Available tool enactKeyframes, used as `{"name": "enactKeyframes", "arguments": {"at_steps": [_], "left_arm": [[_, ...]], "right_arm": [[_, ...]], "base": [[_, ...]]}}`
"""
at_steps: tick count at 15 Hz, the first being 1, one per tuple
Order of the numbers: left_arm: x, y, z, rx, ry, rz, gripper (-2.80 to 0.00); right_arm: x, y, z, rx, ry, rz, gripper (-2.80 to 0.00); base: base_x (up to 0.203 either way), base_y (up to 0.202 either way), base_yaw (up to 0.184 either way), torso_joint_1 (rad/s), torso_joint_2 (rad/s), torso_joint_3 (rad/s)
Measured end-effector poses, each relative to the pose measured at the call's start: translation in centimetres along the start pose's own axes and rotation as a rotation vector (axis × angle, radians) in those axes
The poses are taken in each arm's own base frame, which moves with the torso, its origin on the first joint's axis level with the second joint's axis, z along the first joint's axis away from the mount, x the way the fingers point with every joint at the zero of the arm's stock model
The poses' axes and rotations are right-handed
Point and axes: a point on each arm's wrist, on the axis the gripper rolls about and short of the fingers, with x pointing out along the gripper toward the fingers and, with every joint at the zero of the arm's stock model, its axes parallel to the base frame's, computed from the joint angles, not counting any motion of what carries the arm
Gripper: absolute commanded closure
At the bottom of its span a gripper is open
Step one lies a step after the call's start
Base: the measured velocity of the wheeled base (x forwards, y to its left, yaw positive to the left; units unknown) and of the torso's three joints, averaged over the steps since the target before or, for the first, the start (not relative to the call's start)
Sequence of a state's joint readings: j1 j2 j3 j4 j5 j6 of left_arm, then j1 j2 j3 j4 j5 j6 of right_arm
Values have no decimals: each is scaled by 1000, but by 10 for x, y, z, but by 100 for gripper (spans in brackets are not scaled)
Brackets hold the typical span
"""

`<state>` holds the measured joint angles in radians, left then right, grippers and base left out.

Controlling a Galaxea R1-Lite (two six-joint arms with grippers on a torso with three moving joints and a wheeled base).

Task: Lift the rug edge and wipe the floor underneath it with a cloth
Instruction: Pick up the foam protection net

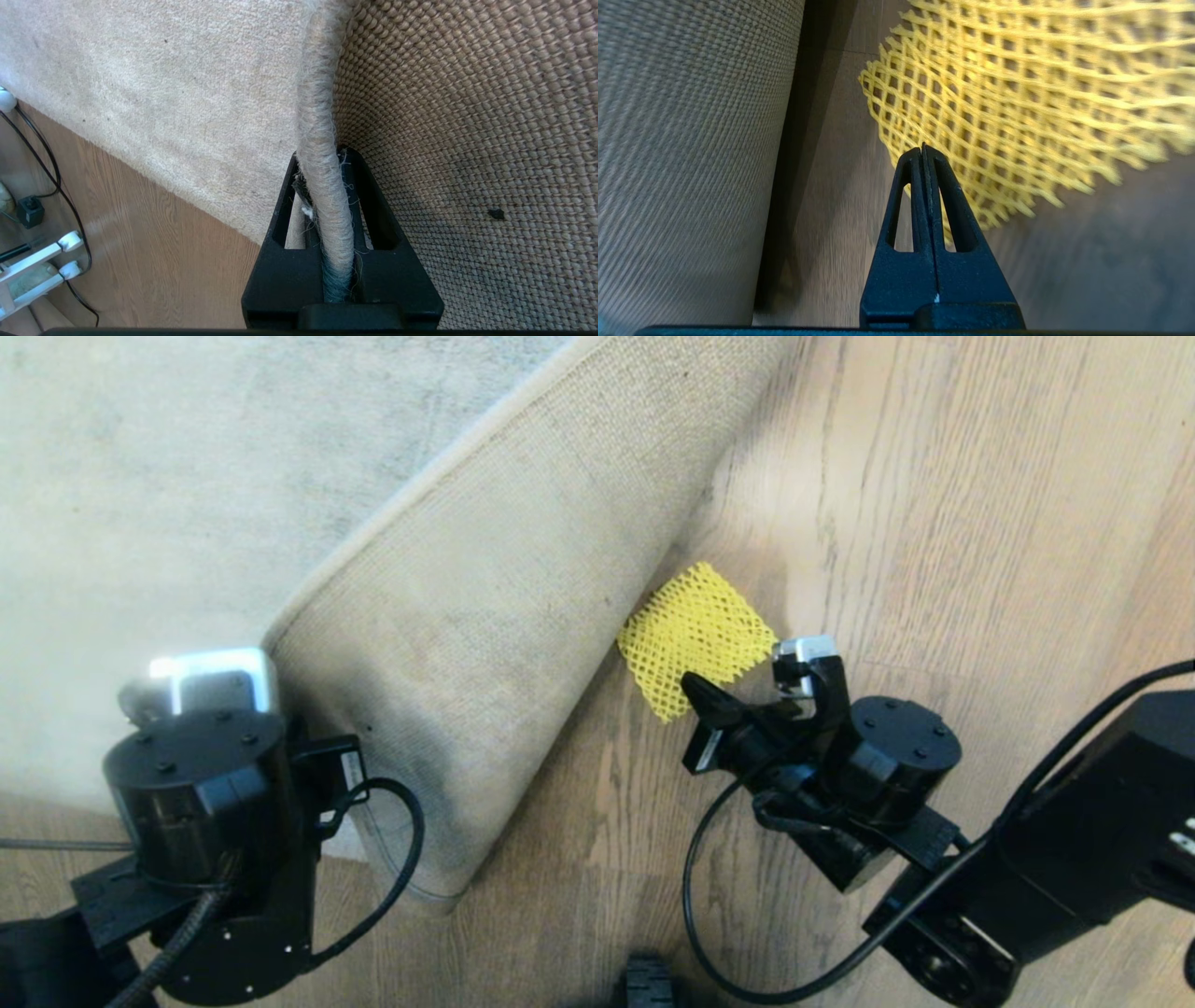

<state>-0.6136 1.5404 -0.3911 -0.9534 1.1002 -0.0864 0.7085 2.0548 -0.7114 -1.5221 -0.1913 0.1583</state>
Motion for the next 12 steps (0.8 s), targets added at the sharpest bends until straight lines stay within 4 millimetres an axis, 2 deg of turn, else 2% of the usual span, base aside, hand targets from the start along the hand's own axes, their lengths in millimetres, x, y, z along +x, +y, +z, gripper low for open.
{"name": "enactKeyframes", "arguments": {"at_steps": [6,12], "left_arm": [[2,-4,2,-3,-2,1,0],[3,-5,1,-1,-1,1,0]], "right_arm": [[32,0,-23,-8,-26,-47,0],[34,-19,-24,-93,-18,-102,0]], "base": [[0,0,0,0,0,0],[0,0,0,0,0,0]]}}
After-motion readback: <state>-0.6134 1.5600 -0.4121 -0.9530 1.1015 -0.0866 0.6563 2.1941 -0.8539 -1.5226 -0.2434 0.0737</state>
